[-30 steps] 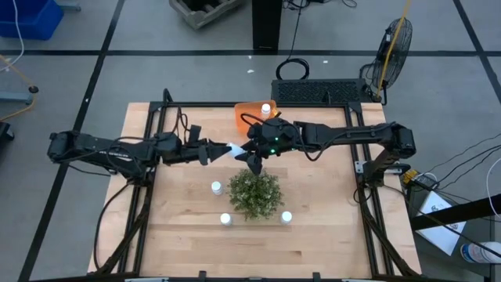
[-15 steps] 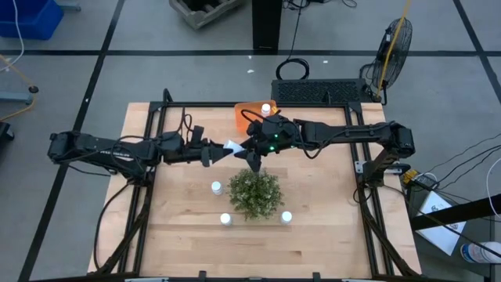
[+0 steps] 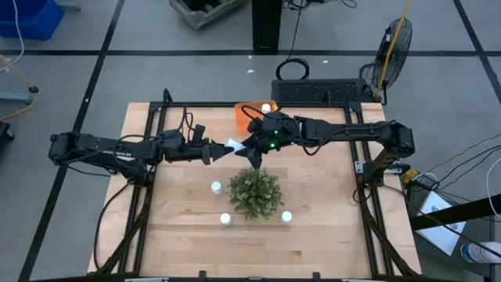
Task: Pick and place pill bottles into a basket
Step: Put the white pill bottle into the orange bin
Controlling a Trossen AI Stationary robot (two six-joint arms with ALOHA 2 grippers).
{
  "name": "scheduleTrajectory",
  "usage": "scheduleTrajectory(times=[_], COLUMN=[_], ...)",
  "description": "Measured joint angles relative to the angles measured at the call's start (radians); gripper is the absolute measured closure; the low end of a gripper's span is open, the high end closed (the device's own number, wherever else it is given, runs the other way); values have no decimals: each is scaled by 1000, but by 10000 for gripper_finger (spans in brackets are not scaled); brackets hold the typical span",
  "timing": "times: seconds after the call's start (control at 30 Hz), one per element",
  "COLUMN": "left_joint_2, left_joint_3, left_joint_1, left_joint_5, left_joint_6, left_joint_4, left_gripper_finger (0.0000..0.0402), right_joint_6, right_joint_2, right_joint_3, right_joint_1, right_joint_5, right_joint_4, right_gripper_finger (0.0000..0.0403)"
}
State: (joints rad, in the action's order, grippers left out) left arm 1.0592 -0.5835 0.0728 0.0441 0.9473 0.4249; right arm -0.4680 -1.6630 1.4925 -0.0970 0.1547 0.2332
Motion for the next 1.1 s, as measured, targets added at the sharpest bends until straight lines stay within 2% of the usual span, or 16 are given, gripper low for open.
scheduleTrajectory(times=[0.2,0.37,0.63,0.93,1.1], left_joint_2=[0,0,-7,-16,-15], left_joint_3=[1,1,0,0,0], left_joint_1=[1,1,2,28,41], left_joint_5=[-9,-6,6,55,72], left_joint_6=[21,34,34,38,60], left_joint_4=[6,16,50,226,335], left_gripper_finger=[220,239,232,240,234], right_joint_6=[4,16,-17,-66,-57], right_joint_2=[1,5,43,121,165], right_joint_3=[0,0,0,0,0], right_joint_1=[1,1,-6,-46,-59], right_joint_5=[3,9,12,10,-32], right_joint_4=[-1,1,-2,-96,-122], right_gripper_finger=[231,200,158,159,160])
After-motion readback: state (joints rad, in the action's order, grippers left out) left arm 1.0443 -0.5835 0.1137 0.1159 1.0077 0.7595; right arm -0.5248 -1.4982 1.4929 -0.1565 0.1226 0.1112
